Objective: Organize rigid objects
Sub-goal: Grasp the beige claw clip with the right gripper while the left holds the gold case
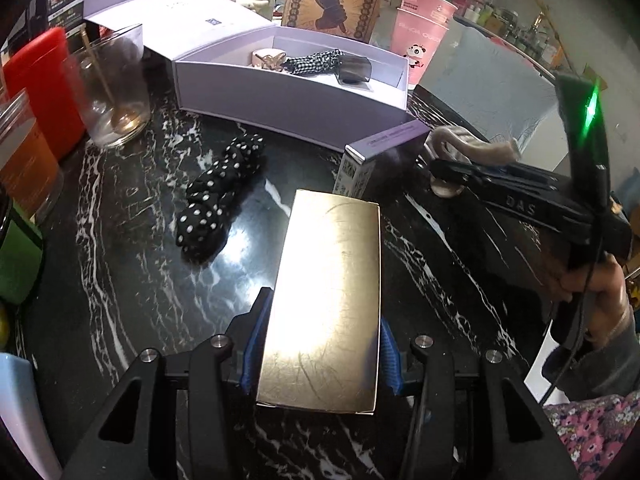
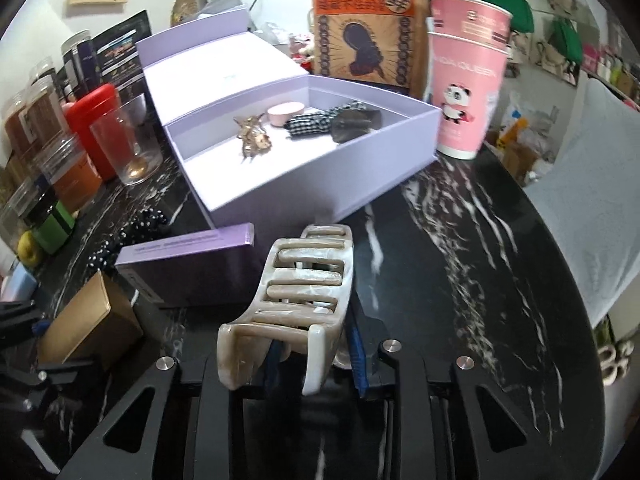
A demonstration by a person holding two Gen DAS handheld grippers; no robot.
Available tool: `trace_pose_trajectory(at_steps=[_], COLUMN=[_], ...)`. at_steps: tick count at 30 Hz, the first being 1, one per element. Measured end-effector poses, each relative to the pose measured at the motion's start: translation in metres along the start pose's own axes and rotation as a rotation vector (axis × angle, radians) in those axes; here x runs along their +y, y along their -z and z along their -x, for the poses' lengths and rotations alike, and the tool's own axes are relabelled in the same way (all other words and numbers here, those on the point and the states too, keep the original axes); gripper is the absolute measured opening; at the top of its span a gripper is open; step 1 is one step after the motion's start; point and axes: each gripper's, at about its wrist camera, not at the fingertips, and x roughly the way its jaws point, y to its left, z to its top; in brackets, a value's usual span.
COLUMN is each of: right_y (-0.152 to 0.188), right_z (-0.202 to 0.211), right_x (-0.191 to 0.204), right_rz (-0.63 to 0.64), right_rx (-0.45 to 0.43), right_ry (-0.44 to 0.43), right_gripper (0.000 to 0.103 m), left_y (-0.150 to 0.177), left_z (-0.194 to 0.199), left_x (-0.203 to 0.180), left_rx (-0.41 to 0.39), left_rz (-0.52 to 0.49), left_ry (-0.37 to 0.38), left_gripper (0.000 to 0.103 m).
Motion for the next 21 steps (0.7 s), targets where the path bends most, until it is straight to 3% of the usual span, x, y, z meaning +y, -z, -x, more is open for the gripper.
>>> trace_pose_trajectory(at_steps=[9,13,15,17,21], right_y=[0.027,0.037,0.039,0.039,0.037], right_z=[0.028,0.036,0.035,0.032,0.028], right_x=[-0.011,-0.004,-0.003,-0.004,-0.004], right_rz=[-0.040,-0.005,-0.014,-0.035,-0.039], right_rx=[0.002,0.007,0.010,0.025,0.020], right_ry=[-0.001,-0.002,-0.014,-0.037,-0.043], right_gripper=[0.028,0.029,0.038,0.052,0.056], left_y=[0.002,0.003,0.002,-0.001,-0.006], left_z=[0.000,-0.003,-0.005,-0.007,-0.010], left_x=[-0.006,-0.014,-0.018,-0.021,-0.018], left_rx=[-0.012,-0.024,-0.024,-0.026,-0.034], left_rz=[-0.015,-0.063,-0.084,-0.095,-0.075], left_ry=[-0.031,-0.084,-0.109,-0.122,-0.106], left_gripper=[0.048,0.048,0.048,0.050,0.050])
